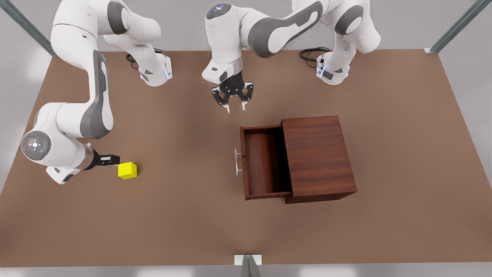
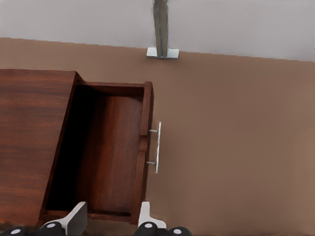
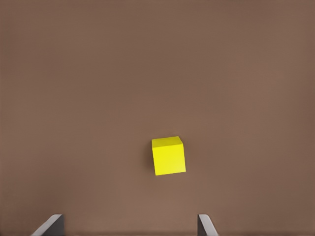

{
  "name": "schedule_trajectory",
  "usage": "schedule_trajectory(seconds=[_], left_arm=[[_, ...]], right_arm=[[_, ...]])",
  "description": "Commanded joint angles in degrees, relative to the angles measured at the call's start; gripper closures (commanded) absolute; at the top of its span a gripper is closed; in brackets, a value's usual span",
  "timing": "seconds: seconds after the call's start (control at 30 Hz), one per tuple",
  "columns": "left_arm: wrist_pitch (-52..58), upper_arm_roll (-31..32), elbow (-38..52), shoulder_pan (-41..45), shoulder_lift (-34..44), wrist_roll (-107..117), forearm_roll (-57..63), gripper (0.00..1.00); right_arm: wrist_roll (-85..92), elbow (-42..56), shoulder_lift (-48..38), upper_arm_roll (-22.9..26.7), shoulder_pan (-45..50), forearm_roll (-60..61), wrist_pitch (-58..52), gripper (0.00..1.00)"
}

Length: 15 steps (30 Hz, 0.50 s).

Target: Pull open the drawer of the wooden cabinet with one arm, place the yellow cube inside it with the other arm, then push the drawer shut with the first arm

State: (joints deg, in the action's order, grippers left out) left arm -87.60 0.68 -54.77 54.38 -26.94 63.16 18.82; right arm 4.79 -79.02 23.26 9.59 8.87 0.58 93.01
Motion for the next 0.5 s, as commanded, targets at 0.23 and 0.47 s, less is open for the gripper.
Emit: schedule_trajectory(seconds=[0.23,0.47], left_arm=[[-19.7,-1.5,-45.0,-49.0,18.1,-69.0,-24.2,0.00],[-0.7,-2.5,-27.1,-46.6,15.2,-57.1,-19.7,0.00]], right_arm=[[-3.2,-1.0,7.9,-2.3,1.7,3.2,6.4,0.00],[8.1,-18.7,6.6,-2.6,-2.5,9.3,27.6,0.00]])
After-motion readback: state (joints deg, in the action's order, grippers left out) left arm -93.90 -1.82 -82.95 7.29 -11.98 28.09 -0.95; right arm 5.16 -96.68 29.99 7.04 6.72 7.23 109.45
